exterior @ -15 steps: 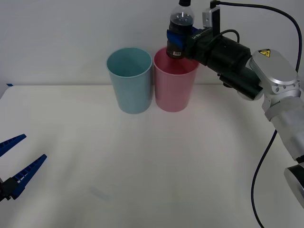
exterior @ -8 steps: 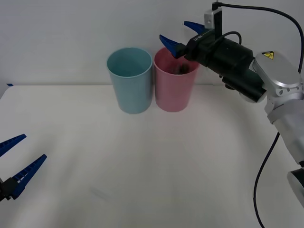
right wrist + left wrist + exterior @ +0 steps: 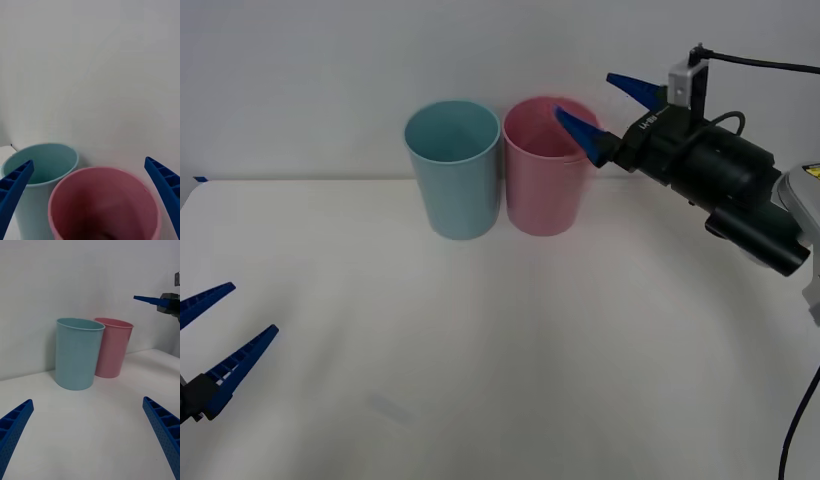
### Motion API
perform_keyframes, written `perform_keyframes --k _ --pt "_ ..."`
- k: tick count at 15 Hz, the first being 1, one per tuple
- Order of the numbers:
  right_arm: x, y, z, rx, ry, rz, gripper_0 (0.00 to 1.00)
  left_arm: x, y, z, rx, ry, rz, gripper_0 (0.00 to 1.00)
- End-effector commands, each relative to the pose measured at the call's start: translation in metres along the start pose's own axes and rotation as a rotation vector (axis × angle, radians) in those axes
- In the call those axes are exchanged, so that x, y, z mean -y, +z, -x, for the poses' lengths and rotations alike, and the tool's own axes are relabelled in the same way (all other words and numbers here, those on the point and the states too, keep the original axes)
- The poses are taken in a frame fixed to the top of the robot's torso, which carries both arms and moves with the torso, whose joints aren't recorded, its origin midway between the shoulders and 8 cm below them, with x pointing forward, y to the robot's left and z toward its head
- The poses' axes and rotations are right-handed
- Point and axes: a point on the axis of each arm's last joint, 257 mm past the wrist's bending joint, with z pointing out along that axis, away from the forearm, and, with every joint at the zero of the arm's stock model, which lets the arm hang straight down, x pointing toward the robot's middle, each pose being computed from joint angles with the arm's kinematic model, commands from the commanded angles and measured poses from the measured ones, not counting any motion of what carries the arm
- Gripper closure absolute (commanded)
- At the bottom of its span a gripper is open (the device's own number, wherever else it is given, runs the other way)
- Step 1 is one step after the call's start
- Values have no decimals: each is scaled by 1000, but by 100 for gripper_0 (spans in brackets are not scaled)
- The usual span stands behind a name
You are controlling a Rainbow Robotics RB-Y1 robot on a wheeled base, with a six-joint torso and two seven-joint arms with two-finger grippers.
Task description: Grasp the object on the table and drop it into the matching bin: aluminum can to the light blue bin, PET bottle to the pink bin.
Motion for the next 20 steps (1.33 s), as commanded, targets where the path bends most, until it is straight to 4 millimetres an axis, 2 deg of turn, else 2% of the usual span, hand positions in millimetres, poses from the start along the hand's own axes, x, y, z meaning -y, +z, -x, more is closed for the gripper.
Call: perform_keyframes --k 1,11,15,20 --pt "-1 -36 -2 5 -6 -11 0 0 0 0 0 0 0 0" --pt "-3 -172 -23 -50 -61 5 0 0 0 0 0 0 0 0" --pt "-2 -227 -41 -108 -159 -7 0 0 0 0 0 0 0 0" --pt "-15 -292 -63 -176 -103 -19 0 0 0 0 0 0 0 0"
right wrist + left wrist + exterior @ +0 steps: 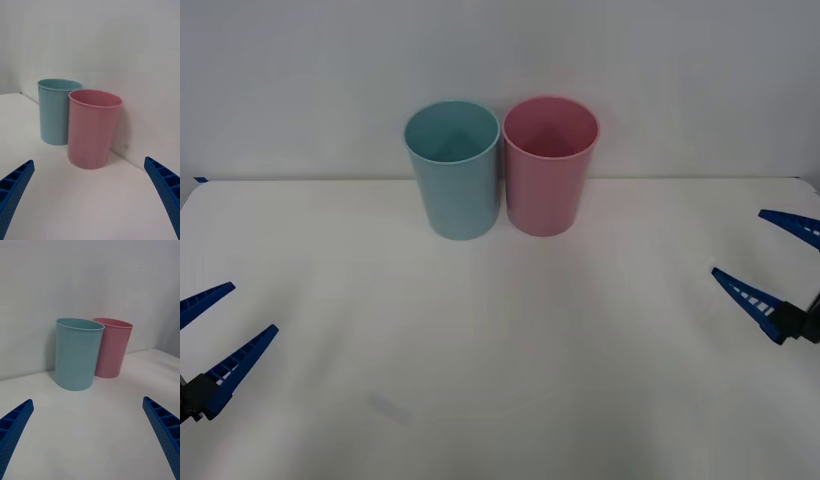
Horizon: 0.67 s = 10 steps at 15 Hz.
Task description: Grasp the object on the table and drop it into the matching bin: aluminum can to the light blue bin, PET bottle to the pink bin.
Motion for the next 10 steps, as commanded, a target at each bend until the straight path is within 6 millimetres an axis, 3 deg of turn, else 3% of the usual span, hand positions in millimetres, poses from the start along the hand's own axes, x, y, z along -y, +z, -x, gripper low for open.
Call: perform_keyframes --k 1,5,10 --pt "-8 -33 -15 -37 39 -17 0 0 0 0 0 0 0 0" --pt "-30 -66 -23 -77 90 -28 0 0 0 0 0 0 0 0" --pt "-35 -70 -24 -88 94 -29 0 0 0 0 0 0 0 0"
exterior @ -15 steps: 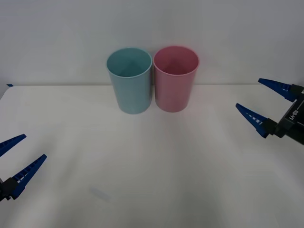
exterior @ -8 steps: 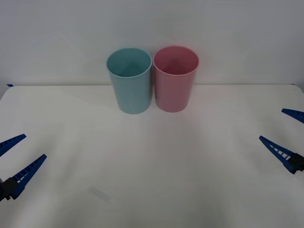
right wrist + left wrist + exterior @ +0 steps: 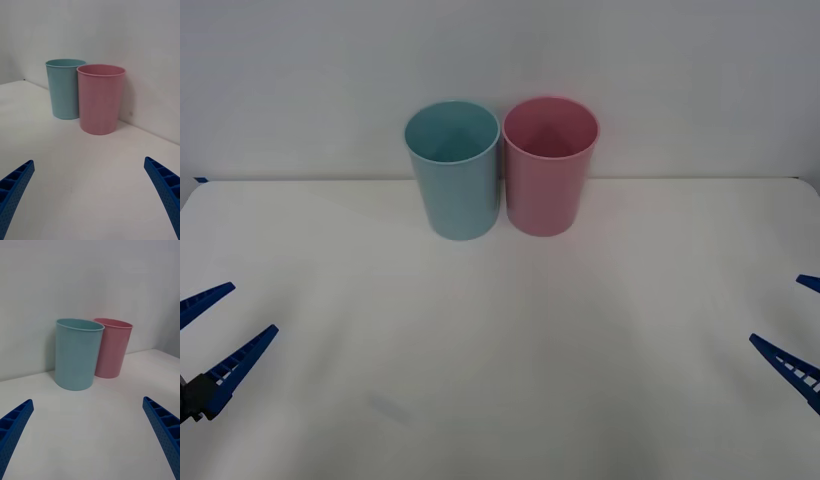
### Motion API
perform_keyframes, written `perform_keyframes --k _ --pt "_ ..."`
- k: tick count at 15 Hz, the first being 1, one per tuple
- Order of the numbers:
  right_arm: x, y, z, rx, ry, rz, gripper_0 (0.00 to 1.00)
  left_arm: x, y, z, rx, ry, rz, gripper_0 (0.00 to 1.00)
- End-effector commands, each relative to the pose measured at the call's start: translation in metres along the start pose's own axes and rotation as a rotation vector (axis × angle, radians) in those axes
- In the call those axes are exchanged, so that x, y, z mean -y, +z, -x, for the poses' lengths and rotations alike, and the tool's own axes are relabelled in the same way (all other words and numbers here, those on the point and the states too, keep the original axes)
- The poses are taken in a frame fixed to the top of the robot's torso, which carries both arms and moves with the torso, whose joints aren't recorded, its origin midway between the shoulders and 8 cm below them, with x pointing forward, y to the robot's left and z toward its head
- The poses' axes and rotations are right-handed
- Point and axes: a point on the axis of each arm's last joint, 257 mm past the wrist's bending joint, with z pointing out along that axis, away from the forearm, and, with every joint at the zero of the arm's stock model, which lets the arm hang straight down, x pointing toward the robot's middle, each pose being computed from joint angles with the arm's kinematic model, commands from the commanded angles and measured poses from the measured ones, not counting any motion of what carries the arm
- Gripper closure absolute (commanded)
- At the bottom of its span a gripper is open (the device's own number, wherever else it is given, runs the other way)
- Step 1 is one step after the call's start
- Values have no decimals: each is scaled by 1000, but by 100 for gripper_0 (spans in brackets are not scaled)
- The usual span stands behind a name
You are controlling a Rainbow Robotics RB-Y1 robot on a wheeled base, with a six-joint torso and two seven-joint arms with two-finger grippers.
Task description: Grasp the object on the table and drop it into the matching bin: aluminum can to the light blue bin, PET bottle to the pink bin.
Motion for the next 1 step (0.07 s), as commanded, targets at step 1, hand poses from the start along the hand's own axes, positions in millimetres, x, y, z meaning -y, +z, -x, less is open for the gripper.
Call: perform_keyframes --k 1 --pt "0 0 0 0 0 -1 0 0 0 0 0 0 0 0"
